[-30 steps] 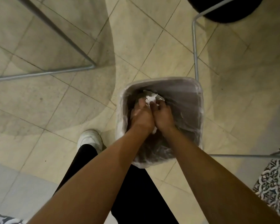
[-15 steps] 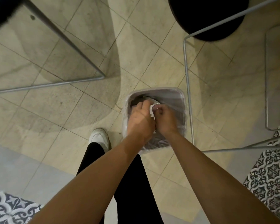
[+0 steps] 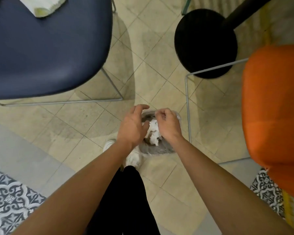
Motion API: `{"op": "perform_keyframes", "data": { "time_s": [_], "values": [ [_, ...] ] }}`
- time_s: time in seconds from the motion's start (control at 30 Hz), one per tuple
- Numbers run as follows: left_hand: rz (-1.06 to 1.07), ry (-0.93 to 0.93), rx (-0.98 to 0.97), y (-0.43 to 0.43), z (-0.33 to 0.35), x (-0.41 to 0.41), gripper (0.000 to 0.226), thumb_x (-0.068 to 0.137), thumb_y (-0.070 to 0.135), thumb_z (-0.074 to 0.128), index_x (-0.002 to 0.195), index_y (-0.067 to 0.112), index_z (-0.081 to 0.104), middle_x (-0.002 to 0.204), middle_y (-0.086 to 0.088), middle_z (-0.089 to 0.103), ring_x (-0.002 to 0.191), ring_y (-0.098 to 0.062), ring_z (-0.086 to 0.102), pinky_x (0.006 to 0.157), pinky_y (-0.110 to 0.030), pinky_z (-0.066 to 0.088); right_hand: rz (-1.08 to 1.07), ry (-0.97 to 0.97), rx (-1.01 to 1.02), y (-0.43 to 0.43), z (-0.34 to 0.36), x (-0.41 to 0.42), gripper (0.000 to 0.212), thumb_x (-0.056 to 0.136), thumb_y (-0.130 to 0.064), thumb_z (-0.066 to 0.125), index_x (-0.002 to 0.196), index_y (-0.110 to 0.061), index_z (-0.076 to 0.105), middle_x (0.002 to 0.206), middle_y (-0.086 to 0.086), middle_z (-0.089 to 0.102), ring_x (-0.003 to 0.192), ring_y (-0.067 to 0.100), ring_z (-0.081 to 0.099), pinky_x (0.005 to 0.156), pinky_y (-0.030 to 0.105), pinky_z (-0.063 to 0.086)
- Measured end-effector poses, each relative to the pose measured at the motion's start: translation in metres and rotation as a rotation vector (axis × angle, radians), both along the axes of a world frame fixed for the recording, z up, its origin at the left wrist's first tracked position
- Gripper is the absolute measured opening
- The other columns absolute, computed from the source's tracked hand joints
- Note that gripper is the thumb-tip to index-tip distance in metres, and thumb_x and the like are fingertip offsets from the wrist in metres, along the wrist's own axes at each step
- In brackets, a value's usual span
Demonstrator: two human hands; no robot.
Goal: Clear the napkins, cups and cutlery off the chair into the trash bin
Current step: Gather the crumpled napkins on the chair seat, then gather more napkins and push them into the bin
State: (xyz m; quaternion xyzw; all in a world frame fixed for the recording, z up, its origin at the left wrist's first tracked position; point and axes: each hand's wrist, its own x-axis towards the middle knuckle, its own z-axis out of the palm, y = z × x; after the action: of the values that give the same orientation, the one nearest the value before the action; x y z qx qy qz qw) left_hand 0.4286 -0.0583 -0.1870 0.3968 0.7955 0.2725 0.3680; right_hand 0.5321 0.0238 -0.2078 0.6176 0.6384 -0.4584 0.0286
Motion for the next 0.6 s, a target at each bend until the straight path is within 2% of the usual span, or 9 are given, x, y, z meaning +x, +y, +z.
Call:
{"op": "perform_keyframes", "data": {
  "time_s": [0.1, 0.23, 0.37, 0.47, 0.6],
  "values": [
    [0.068, 0.032, 0.048, -0.01, 0.02, -0.014, 0.039, 0.087, 0.018, 0.061, 0.125, 0.015, 0.05, 0.125, -0.006, 0.054, 0.113, -0.022, 0.048, 0.079, -0.01, 0.024, 0.076, 0.023, 0.046, 0.001, 0.021, -0.015, 0.023, 0.094, -0.03, 0.049, 0.11, -0.016, 0.058, 0.116, 0.004, 0.052, 0.106, 0.017, 0.054, 0.09, 0.027, 0.042],
    [0.131, 0.069, 0.076, -0.019, 0.035, -0.037, 0.039, 0.087, 0.023, 0.061, 0.124, 0.018, 0.05, 0.126, -0.003, 0.053, 0.116, -0.017, 0.046, 0.085, -0.009, 0.023, 0.136, 0.059, 0.156, 0.002, 0.039, -0.041, 0.023, 0.092, -0.029, 0.051, 0.111, -0.018, 0.058, 0.114, 0.003, 0.053, 0.111, 0.019, 0.05, 0.095, 0.033, 0.042],
    [0.176, 0.115, 0.101, -0.025, 0.051, -0.066, 0.042, 0.086, 0.02, 0.061, 0.126, 0.017, 0.049, 0.126, -0.001, 0.054, 0.118, -0.016, 0.046, 0.092, -0.015, 0.027, 0.212, 0.098, 0.226, 0.004, 0.056, -0.067, 0.022, 0.092, -0.028, 0.053, 0.11, -0.016, 0.058, 0.112, 0.003, 0.053, 0.11, 0.02, 0.05, 0.097, 0.039, 0.041],
    [0.237, 0.127, 0.117, -0.028, 0.06, -0.092, 0.043, 0.084, 0.019, 0.062, 0.126, 0.017, 0.049, 0.126, -0.001, 0.054, 0.116, -0.017, 0.047, 0.091, -0.016, 0.029, 0.269, 0.123, 0.231, 0.009, 0.066, -0.089, 0.021, 0.092, -0.028, 0.053, 0.108, -0.016, 0.058, 0.107, 0.0, 0.051, 0.108, 0.02, 0.05, 0.095, 0.038, 0.043],
    [0.301, 0.133, 0.155, -0.031, 0.069, -0.125, 0.044, 0.082, 0.016, 0.065, 0.124, 0.016, 0.051, 0.122, -0.001, 0.055, 0.113, -0.018, 0.05, 0.097, -0.027, 0.038, 0.308, 0.159, 0.276, 0.016, 0.077, -0.124, 0.02, 0.09, -0.027, 0.053, 0.107, -0.017, 0.059, 0.105, -0.004, 0.05, 0.106, 0.019, 0.051, 0.093, 0.037, 0.043]
  ]
}}
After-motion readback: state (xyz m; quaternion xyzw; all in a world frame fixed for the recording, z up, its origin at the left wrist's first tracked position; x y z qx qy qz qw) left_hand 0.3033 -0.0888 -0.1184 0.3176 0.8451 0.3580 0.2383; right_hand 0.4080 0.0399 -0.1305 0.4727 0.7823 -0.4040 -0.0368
